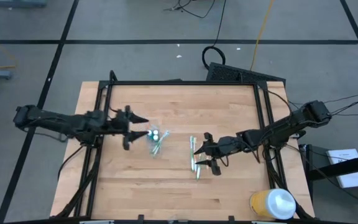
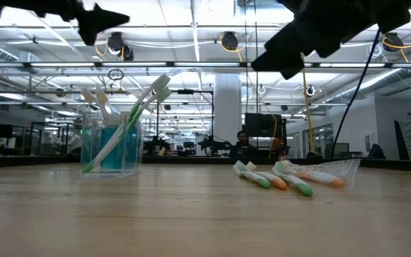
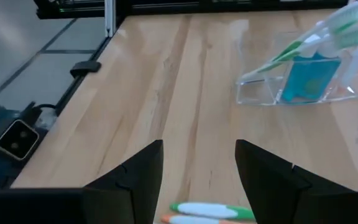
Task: Pick & Place toothbrushing station
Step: Put the orange toothbrush in the transparent organizer
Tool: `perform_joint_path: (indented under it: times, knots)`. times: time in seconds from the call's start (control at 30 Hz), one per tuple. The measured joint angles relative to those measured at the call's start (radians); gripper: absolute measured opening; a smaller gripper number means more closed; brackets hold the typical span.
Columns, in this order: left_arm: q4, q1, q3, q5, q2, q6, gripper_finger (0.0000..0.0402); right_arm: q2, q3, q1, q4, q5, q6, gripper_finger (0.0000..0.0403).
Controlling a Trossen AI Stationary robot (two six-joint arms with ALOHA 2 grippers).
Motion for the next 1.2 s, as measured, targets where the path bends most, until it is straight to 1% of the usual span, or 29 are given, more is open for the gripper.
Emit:
perform_joint_path:
  times: [0.1, 0.23, 0.33, 0.47, 0.53, 0.6, 0.7, 0.77, 0.83, 0.9, 0.97, 1.07, 1.2]
  knots:
    - [-0.046, -0.025, -0.032, -0.06, -0.116, 0.021, 0.0266, -0.054, -0.043, 0.005, 0.021, 0.003, 0.002, 0.0192]
    - [-0.05, -0.056, -0.112, -0.102, -0.23, 0.037, 0.0266, -0.136, -0.128, 0.005, 0.074, 0.002, 0.038, 0.0192]
    - [-0.048, -0.073, -0.172, -0.144, -0.299, 0.037, 0.0266, -0.171, -0.216, 0.006, 0.192, -0.018, 0.108, 0.0192]
    - [-0.013, -0.081, -0.224, -0.152, -0.357, 0.036, 0.0266, -0.179, -0.321, 0.003, 0.413, -0.024, 0.183, 0.0192]
    - [-0.007, -0.081, -0.239, -0.151, -0.36, 0.034, 0.0266, -0.18, -0.329, -0.004, 0.423, -0.02, 0.209, 0.0192]
    - [-0.006, -0.081, -0.241, -0.152, -0.358, 0.022, 0.0266, -0.179, -0.305, -0.003, 0.328, 0.022, 0.222, 0.0192]
    - [-0.007, -0.08, -0.242, -0.152, -0.358, 0.021, 0.0266, -0.162, -0.213, 0.008, 0.071, 0.15, 0.247, 0.0192]
    - [-0.011, -0.08, -0.242, -0.152, -0.358, 0.018, 0.0266, -0.137, -0.138, 0.008, -0.12, 0.25, 0.302, 0.0192]
    - [-0.011, -0.08, -0.242, -0.152, -0.358, 0.013, 0.0266, -0.097, -0.068, -0.006, -0.269, 0.32, 0.381, 0.0192]
    - [-0.013, -0.08, -0.242, -0.152, -0.358, 0.006, 0.0266, -0.053, -0.021, -0.026, -0.367, 0.329, 0.45, 0.0192]
    - [-0.012, -0.08, -0.242, -0.152, -0.358, -0.001, 0.0266, -0.003, 0.011, -0.047, -0.42, 0.303, 0.497, 0.0192]
    - [-0.013, -0.08, -0.242, -0.152, -0.358, -0.006, 0.0266, 0.061, 0.031, -0.072, -0.462, 0.244, 0.549, 0.0192]
    - [-0.014, -0.08, -0.242, -0.152, -0.358, -0.011, 0.0266, 0.12, 0.032, -0.087, -0.483, 0.2, 0.601, 0.0192]
